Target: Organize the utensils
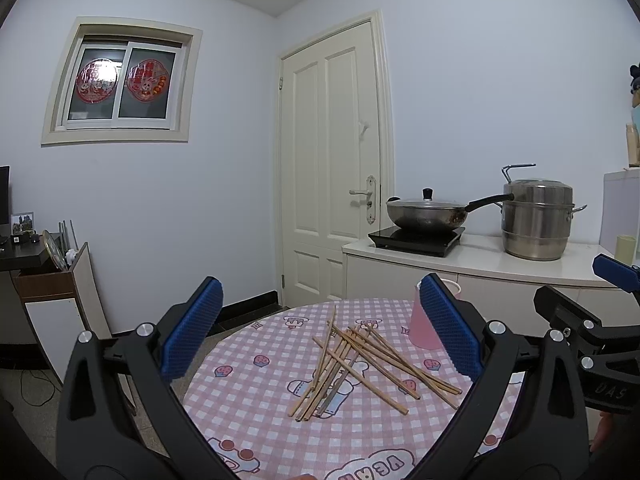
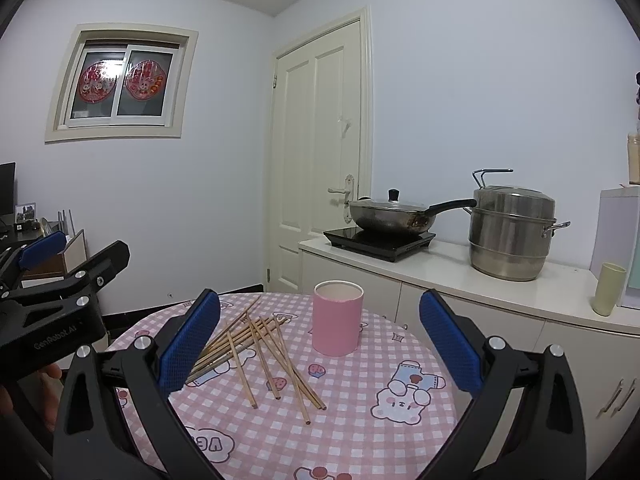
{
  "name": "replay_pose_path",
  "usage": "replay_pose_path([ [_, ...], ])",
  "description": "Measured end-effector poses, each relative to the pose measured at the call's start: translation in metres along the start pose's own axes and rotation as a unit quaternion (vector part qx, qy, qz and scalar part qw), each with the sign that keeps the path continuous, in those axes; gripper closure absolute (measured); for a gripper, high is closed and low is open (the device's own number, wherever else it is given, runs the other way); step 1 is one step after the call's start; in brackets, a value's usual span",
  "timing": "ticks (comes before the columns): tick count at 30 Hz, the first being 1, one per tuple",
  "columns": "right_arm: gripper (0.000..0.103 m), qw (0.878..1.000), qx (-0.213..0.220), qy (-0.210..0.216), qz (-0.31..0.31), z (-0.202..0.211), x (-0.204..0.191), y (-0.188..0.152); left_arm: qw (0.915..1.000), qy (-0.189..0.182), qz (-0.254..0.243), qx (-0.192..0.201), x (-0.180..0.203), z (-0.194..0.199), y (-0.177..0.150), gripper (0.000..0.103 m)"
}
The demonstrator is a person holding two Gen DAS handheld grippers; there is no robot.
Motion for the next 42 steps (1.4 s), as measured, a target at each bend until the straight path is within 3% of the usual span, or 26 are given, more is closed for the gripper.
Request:
replay_pose_path([
  [42,0.007,1.0,0.001,0.003,0.0,-0.0011,-0.0024,0.0022,0.9999,0.002,-0.009,-0.005,0.0018,-0.0014,0.0003,0.006],
])
Point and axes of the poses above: each gripper's, at about its wrist camera, not at the fingertips, and z roughly against the way its jaws point, x to its right, y to its top, the point moved 2 cm from there along -z, roughly the way its jaws point, and after that the axes turned 8 degrees about z, right-handed, at the moved point
